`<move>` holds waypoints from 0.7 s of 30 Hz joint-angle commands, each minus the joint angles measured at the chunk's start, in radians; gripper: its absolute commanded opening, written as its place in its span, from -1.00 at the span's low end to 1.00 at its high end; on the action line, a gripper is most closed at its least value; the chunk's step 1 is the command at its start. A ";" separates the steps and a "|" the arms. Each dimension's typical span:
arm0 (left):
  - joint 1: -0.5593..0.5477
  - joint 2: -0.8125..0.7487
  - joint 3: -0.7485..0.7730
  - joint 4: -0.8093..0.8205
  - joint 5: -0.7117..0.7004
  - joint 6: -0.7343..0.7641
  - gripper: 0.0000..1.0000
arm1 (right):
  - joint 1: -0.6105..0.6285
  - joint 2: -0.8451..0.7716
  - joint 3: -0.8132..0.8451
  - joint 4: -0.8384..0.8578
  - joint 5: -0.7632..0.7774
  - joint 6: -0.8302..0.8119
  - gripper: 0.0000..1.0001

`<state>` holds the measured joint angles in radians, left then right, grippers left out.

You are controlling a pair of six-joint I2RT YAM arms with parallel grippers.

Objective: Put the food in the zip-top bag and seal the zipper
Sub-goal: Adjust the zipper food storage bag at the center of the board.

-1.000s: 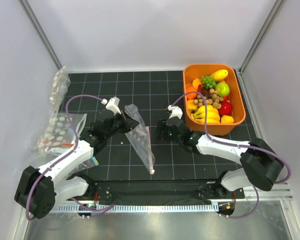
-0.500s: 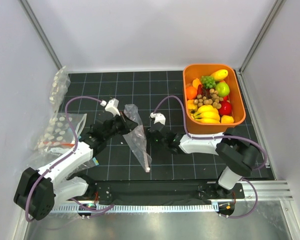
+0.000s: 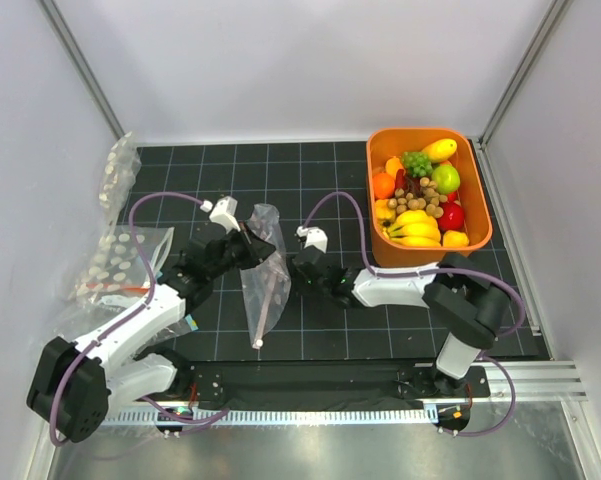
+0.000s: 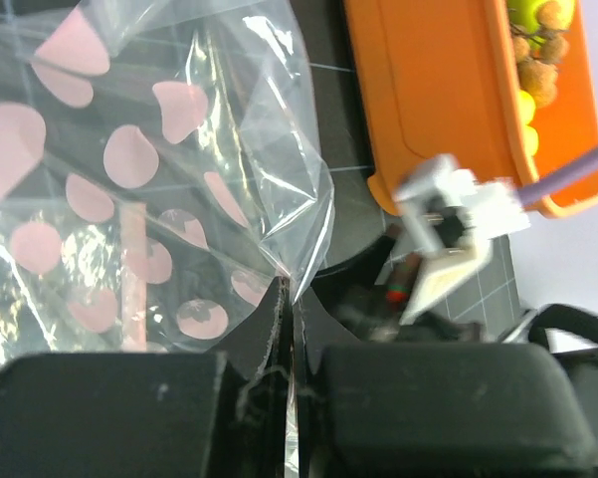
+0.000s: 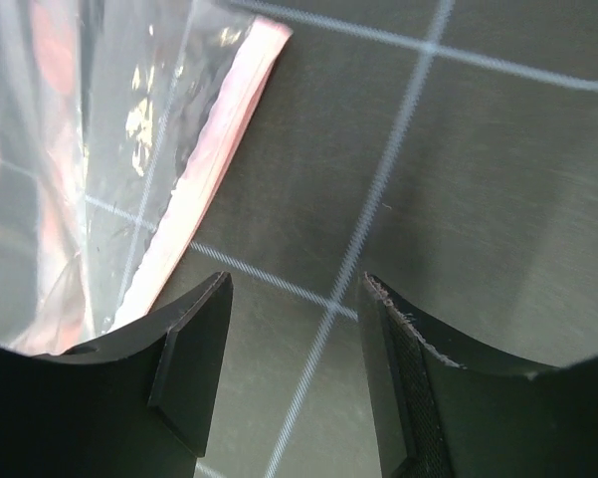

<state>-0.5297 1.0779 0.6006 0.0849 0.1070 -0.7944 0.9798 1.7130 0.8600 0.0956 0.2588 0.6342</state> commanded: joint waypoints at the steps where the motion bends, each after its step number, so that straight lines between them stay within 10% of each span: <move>1: 0.002 -0.045 0.004 0.062 0.049 0.037 -0.92 | 0.000 -0.177 -0.032 0.012 0.098 -0.007 0.19; 9: -0.030 -0.046 0.014 0.170 0.193 0.015 -0.99 | -0.070 -0.541 -0.121 -0.112 0.298 -0.040 0.22; 21: -0.624 0.037 0.281 0.119 0.380 0.207 -0.99 | -0.168 -0.995 -0.138 -0.303 0.588 -0.151 0.26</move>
<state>-1.0687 1.1175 0.8280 0.1577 0.3618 -0.6830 0.8154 0.7731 0.7380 -0.1631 0.7284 0.5262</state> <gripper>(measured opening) 0.010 0.630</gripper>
